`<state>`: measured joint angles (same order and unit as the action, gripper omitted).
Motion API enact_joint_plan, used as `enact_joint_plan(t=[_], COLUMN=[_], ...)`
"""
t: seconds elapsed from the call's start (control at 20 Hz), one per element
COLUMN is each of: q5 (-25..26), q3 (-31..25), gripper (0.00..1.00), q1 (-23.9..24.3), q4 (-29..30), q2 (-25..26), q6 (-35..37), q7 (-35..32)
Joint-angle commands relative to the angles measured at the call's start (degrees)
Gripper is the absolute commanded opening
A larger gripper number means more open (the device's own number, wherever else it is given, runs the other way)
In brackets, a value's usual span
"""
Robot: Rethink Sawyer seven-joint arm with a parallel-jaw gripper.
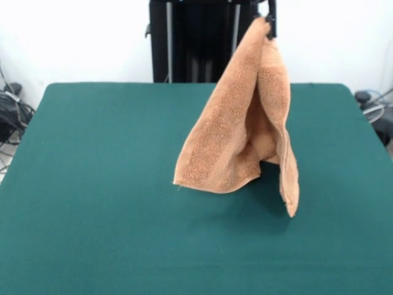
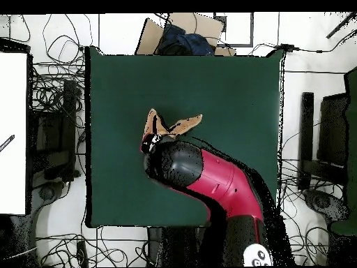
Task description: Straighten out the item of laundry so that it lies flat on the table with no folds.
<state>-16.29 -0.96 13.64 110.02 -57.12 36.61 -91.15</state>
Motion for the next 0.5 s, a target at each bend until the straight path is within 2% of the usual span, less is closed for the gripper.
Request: enact_joint_plan(t=[0.05, 0.4, 0.5], q5=[0.74, 1.40, 3.45], q3=[-8.54, -10.88, -10.07], gripper=[0.00, 0.00, 0.00], q1=[2.20, 4.35, 4.20], q4=[8.15, 9.27, 7.96], q2=[0.33, -0.02, -0.04], q6=[-3.97, -4.75, -3.83], q7=[3.02, 2.55, 2.19])
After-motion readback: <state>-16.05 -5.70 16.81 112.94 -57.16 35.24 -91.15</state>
